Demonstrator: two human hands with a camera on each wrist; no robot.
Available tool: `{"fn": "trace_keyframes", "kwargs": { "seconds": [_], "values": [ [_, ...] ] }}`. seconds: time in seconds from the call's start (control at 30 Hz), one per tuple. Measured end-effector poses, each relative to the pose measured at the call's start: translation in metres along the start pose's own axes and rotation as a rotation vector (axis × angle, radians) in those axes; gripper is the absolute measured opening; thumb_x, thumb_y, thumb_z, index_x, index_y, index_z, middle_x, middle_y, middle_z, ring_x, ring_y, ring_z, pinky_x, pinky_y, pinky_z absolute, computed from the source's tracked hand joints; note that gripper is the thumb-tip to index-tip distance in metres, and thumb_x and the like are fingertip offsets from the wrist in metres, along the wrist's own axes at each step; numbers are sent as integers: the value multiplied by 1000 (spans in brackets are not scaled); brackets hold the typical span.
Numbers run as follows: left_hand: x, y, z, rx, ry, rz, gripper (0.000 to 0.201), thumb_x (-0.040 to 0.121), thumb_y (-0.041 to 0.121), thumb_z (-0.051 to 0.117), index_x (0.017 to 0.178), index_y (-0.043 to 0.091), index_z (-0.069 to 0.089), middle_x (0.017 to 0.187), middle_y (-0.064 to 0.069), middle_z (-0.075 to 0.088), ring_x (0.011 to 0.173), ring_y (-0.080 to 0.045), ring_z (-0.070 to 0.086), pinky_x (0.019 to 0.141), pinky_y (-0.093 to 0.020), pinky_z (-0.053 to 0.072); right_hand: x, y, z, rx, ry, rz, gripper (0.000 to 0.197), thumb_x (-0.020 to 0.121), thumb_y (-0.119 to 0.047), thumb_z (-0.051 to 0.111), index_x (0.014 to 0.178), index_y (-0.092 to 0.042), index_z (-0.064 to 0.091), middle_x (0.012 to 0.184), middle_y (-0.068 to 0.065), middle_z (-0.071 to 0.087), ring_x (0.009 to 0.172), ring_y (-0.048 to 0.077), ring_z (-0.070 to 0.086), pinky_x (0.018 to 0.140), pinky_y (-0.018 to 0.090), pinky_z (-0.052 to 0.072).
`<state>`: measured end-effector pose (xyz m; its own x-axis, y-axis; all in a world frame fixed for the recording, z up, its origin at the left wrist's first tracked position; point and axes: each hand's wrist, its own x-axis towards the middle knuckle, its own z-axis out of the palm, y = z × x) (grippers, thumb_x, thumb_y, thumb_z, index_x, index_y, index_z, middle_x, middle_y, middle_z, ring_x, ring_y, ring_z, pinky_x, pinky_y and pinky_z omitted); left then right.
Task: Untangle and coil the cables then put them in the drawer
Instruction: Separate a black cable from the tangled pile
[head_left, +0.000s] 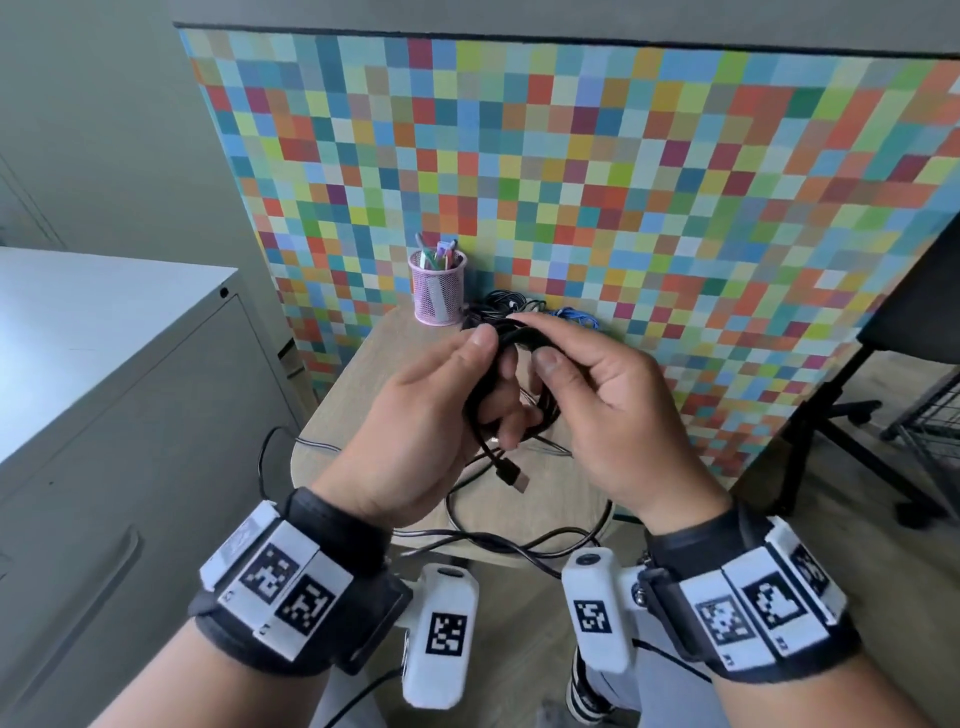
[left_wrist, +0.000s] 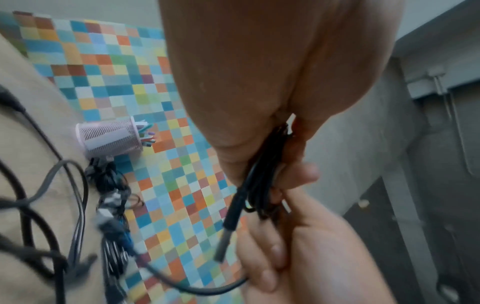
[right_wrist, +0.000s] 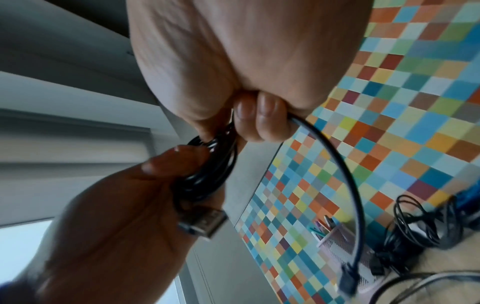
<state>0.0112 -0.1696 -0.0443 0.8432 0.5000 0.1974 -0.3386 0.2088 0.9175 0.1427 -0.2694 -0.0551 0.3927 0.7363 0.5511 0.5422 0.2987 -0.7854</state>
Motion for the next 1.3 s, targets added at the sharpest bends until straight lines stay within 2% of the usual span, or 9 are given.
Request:
{"fn": "trace_keyframes", "kwargs": {
  "seconds": [0.07,0.13,0.33,0.4,0.5,0.7,0.87,1.1,1.3],
  "values": [
    [1,-5,-1,188,66,99,30,103,31,41,87,8,51,68,1,44,69,-22,53,81,-46,47,1,0,-1,-81,46,-57,32,106,-9,53,132,-22,67,90,-31,66,89,-3,64,86,15,48],
    [-1,-8,-2,374,95,179,29,104,31,39,90,8,50,71,12,53,77,-19,53,88,-53,47,2,0,-1,-102,72,-64,31,106,-8,53,131,-17,68,94,-31,65,95,-7,63,90,11,44],
    [-3,-12,-1,573,117,276,28,106,31,38,91,10,48,73,13,47,71,-15,44,69,-29,41,2,-6,-3,6,-11,-27,32,107,-4,50,128,-24,65,84,-33,66,83,-7,63,81,8,45],
    [-1,-10,-2,545,106,273,29,107,29,37,86,10,44,71,14,41,66,-12,37,65,-24,36,0,-7,-9,211,-49,62,34,108,-4,47,123,-27,67,70,-22,66,61,-3,58,59,9,44],
    [0,-4,-4,398,58,230,27,105,26,37,83,11,41,67,13,38,63,-13,31,63,-25,28,1,0,-18,446,-37,209,35,100,-15,52,115,-30,80,69,22,54,52,8,35,44,22,25],
    [2,2,0,111,-1,157,22,104,25,36,88,10,43,63,8,33,62,-18,25,67,-39,15,10,19,-17,437,220,229,26,94,3,67,91,-18,81,84,10,74,66,18,61,62,30,55],
    [5,5,5,264,97,230,26,103,27,37,84,11,42,63,13,41,60,-10,35,62,-19,35,0,12,3,488,63,301,15,91,0,70,99,-5,80,101,17,78,95,27,71,88,40,57],
    [7,0,2,740,232,307,38,107,36,35,87,5,41,65,13,40,61,-10,35,60,-33,34,-6,5,-5,643,-104,422,31,87,-16,57,109,-5,76,116,15,75,108,24,66,92,45,46],
    [9,-13,7,802,247,262,37,104,42,36,89,9,44,66,7,45,61,-16,39,62,-48,39,2,15,13,398,122,339,17,74,-3,65,90,-1,70,85,14,68,81,24,61,79,44,52]
  ]
}}
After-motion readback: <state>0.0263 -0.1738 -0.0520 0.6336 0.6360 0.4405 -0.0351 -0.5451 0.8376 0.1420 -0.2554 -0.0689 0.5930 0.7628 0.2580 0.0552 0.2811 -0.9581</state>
